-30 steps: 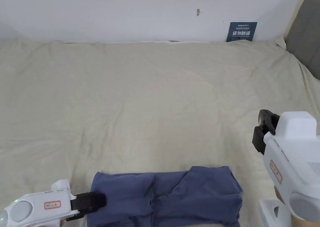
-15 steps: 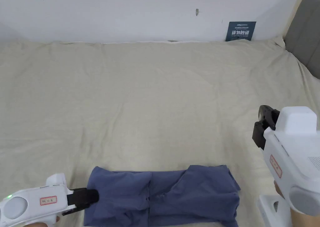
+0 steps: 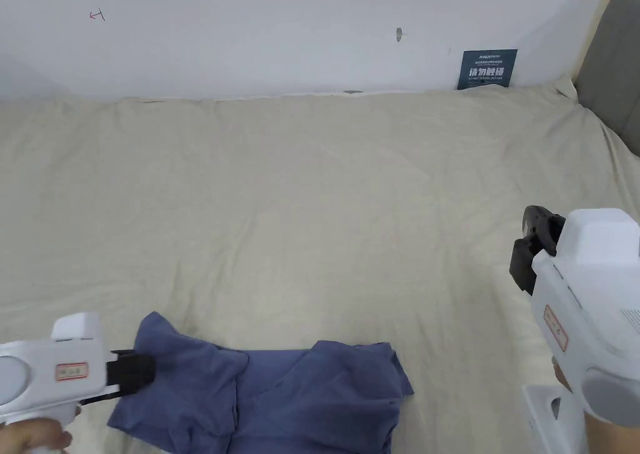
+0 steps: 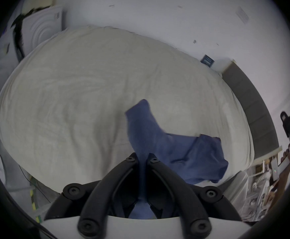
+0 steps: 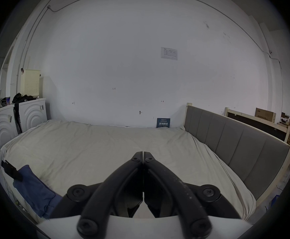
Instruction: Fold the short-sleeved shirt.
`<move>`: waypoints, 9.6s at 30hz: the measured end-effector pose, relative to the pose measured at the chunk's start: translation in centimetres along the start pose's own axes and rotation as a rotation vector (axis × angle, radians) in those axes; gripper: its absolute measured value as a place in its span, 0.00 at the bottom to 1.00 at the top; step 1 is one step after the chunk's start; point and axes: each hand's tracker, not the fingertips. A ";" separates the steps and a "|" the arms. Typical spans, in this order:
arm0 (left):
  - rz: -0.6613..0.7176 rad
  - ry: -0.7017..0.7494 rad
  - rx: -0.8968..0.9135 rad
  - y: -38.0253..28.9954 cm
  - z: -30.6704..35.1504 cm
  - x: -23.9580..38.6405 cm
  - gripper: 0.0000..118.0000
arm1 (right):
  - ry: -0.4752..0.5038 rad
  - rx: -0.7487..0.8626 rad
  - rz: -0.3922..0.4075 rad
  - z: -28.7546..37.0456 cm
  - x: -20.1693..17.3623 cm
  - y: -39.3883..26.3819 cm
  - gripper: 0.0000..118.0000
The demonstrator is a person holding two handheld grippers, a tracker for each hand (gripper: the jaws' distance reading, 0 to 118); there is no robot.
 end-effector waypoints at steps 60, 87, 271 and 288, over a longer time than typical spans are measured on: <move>-0.301 -0.118 0.268 -10.7 -15.2 20.8 0.00 | -0.082 -0.017 -0.017 1.6 4.5 -0.8 0.02; -0.342 -0.136 0.600 -4.5 -4.3 22.5 0.00 | -0.029 0.045 -0.016 3.6 1.9 1.2 0.02; -0.285 0.195 1.073 3.6 8.2 16.3 0.86 | -0.009 0.260 0.007 2.1 -1.5 6.7 0.02; -0.295 0.141 1.004 3.4 7.1 15.8 0.00 | 0.003 0.252 0.019 2.2 -2.2 6.2 0.02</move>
